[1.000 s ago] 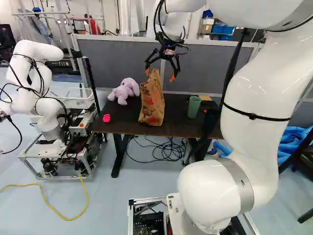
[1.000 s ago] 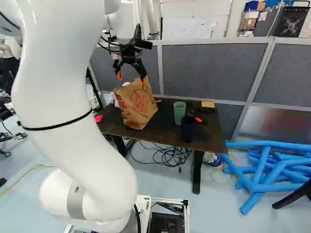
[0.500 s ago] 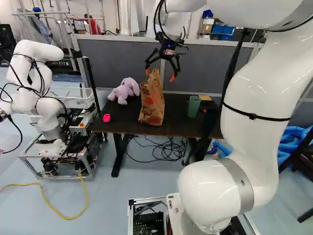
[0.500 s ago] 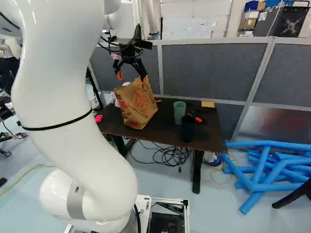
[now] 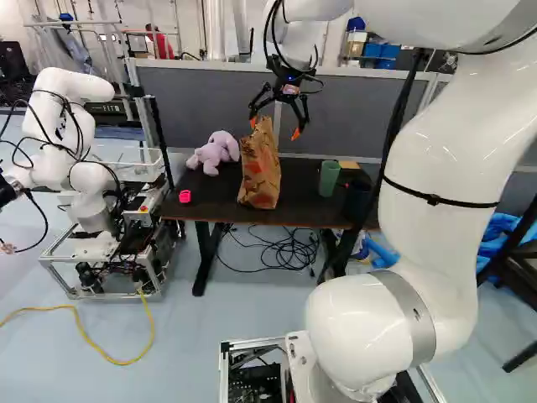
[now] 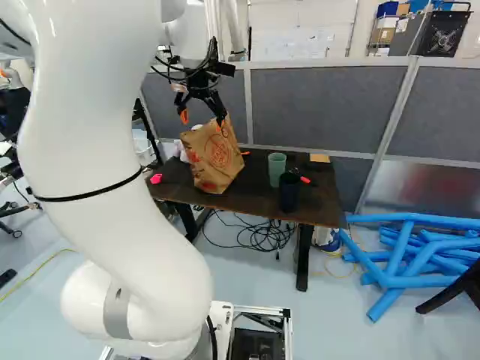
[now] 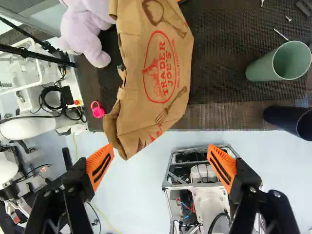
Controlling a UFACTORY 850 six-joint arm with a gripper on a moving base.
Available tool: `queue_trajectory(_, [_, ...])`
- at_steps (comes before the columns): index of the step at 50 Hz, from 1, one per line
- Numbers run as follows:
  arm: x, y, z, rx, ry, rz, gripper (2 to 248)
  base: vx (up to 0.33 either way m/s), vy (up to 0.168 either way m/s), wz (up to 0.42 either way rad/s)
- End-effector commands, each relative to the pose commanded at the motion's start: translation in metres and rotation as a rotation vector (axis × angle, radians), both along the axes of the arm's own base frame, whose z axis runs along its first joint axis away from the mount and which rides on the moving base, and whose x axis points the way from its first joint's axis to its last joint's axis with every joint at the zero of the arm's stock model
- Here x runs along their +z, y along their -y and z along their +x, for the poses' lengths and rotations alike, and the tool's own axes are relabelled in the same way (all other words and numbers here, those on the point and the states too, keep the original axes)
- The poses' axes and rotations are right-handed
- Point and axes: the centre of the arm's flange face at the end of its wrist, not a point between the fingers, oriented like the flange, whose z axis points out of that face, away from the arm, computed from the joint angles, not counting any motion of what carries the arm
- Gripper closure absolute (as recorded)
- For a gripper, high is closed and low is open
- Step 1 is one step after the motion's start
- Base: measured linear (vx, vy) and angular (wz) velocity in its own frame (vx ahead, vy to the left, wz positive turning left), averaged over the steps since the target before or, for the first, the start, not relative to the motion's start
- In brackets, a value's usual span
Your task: Pick up the bag on the ground and place it on the table
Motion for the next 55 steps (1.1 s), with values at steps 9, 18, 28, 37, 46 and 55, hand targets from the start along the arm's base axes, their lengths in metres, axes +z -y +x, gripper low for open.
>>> queue_trajectory(9, [0.0, 0.0, 0.0, 0.0, 0.0, 0.0, 3, -0.125, -0.002, 0.009])
queue_trajectory(18, [0.0, 0.0, 0.0, 0.0, 0.0, 0.0, 3, -0.123, -0.005, 0.005])
queue_trajectory(28, [0.0, 0.0, 0.0, 0.0, 0.0, 0.0, 3, -0.124, -0.003, 0.008])
queue_trajectory(37, [0.0, 0.0, 0.0, 0.0, 0.0, 0.0, 3, -0.124, -0.005, 0.005])
queue_trajectory(46, [0.0, 0.0, 0.0, 0.0, 0.0, 0.0, 3, -0.132, 0.0, 0.012])
queue_trajectory(55, [0.0, 0.0, 0.0, 0.0, 0.0, 0.0, 3, -0.127, -0.005, 0.009])
